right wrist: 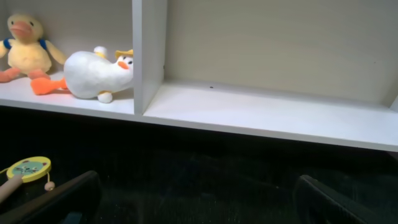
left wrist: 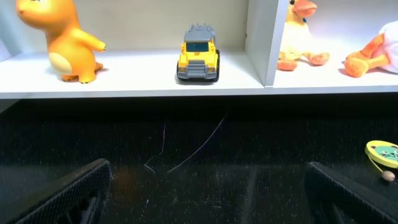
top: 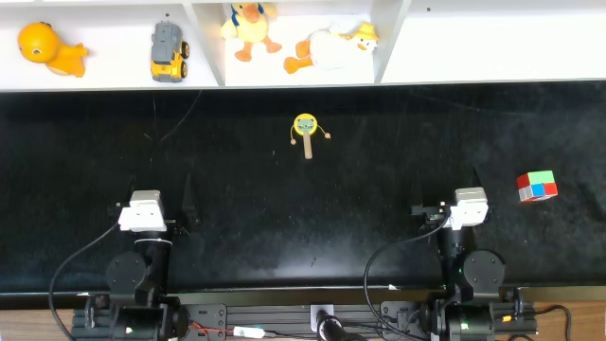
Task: Store Toys
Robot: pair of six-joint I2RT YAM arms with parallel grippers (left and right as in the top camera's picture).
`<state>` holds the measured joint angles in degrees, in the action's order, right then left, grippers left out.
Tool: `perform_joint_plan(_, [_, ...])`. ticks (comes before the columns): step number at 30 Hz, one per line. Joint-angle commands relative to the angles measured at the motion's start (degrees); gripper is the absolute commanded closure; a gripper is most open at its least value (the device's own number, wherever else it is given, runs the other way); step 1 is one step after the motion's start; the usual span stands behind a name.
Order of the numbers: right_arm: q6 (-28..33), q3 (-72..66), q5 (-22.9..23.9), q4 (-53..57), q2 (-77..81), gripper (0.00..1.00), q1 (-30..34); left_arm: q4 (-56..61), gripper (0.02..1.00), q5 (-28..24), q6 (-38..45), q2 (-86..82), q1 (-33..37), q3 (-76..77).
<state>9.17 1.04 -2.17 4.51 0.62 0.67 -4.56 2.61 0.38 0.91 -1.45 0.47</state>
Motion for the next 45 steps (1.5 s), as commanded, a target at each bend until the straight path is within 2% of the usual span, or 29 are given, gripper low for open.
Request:
perform_joint_plan(1, [0.39, -0.72, 2.95, -0.39, -0.42, 0.005, -0.11, -0.26, 0.025, -0.37, 0.24, -0.74, 0.15, -0.02])
perform_joint_plan(2, [0.31, -0.44, 5.2, -0.76, -0.37, 0.007, -0.11, -0.24, 0.02, -0.37, 0.24, -0.74, 0.15, -0.02])
perform_joint_plan(3, [-0.09, -0.04, 5.46, -0.48, -0.24, 0.005, -0.11, -0.26, 0.023, -0.37, 0.24, -0.74, 0.15, -0.02])
perform_joint_plan(6, [-3.56, 2.97, 4.66, 0.85, 2.82, 0.005, -0.52, -0.26, 0.023, -0.37, 0.24, -0.74, 0.15, -0.02])
perform_joint_plan(7, [-6.43, 5.88, 4.52, 1.33, 6.82, 0.005, -1.31, -0.26, 0.023, -0.37, 0.24, -0.74, 0.15, -0.02])
perform_joint_plan(9, [-7.93, 10.25, 4.61, 2.84, 12.81, 0.005, -2.56, -0.24, 0.025, -0.37, 0.24, -0.74, 0.15, -0.02])
perform_joint_plan(14, [-13.07, 24.02, 4.57, 16.33, 28.74, 0.005, -6.21, -0.26, 0.023, -0.37, 0.24, -0.74, 0.15, -0.02])
perform_joint_plan(17, [-14.75, 35.65, 6.8, 31.56, 42.03, 0.005, -13.07, -0.24, 0.023, -0.37, 0.24, -0.74, 0.15, -0.02])
perform_joint_plan(23, [-31.41, 47.25, 13.05, 42.45, 60.08, 0.007, -24.11, -0.26, 0.023, -0.37, 0.24, -0.74, 0.15, -0.02])
perform_joint_plan(25, [-38.05, 49.99, 16.11, 41.51, 67.91, 0.005, -29.11, -0.24, 0.023, -0.37, 0.24, -0.74, 0.15, -0.02])
perform_joint_plan(31, [-50.58, 55.67, 20.48, 38.45, 81.57, 0.005, -36.92, -0.24, 0.023, -0.37, 0.24, -0.74, 0.15, -0.02])
perform_joint_plan(38, [-51.56, 68.48, 20.65, 35.58, 98.57, 0.005, -42.8, -0.26, 0.023, -0.37, 0.24, -0.74, 0.15, -0.02])
perform_joint_plan(45, [-51.36, 72.24, 20.17, 36.35, 105.24, 0.001, -43.41, -0.24, 0.023, -0.37, 0.24, -0.74, 0.15, -0.02])
